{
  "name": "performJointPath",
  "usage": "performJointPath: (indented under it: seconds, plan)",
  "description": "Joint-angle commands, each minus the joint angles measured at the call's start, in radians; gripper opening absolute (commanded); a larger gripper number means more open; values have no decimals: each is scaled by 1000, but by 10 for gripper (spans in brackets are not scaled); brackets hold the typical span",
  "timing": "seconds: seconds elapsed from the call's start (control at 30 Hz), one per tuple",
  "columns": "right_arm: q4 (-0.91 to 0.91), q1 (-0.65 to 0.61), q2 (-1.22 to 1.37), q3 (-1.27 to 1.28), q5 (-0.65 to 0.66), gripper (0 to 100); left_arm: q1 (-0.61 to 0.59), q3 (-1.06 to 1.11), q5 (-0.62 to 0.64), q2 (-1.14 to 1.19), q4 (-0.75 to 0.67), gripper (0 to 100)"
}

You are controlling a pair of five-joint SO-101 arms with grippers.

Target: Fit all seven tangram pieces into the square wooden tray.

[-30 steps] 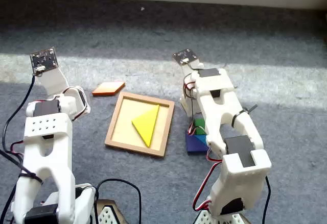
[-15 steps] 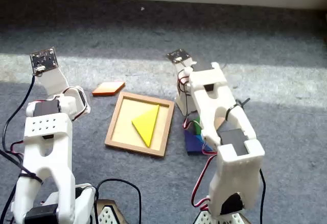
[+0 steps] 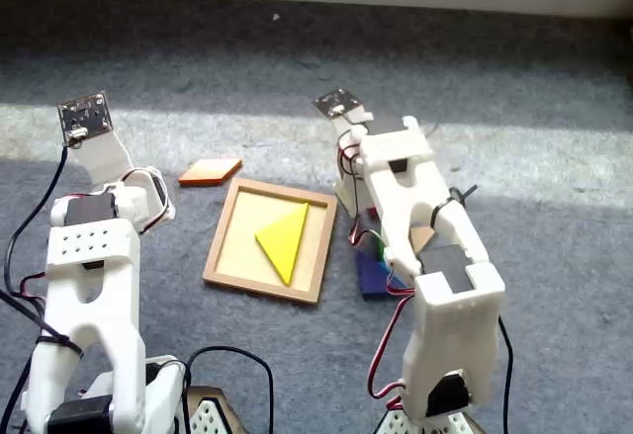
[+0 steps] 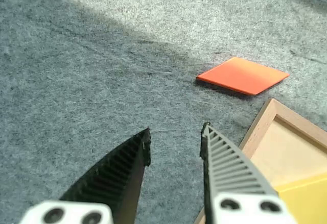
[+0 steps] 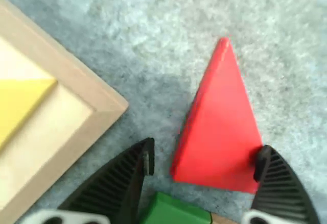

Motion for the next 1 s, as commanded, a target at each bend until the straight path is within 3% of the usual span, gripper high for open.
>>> performJointPath:
  seconds: [0.0, 0.7, 0.97]
  plan:
    - [-39, -10, 33, 38, 32, 300, -4, -4, 6, -30, -17, 178]
    - [-38, 19, 59, 2, 35, 9, -4, -4, 6, -30, -17, 178]
    - [-33, 77, -50, -28, 29, 6, -4, -4, 6, -30, -17, 178]
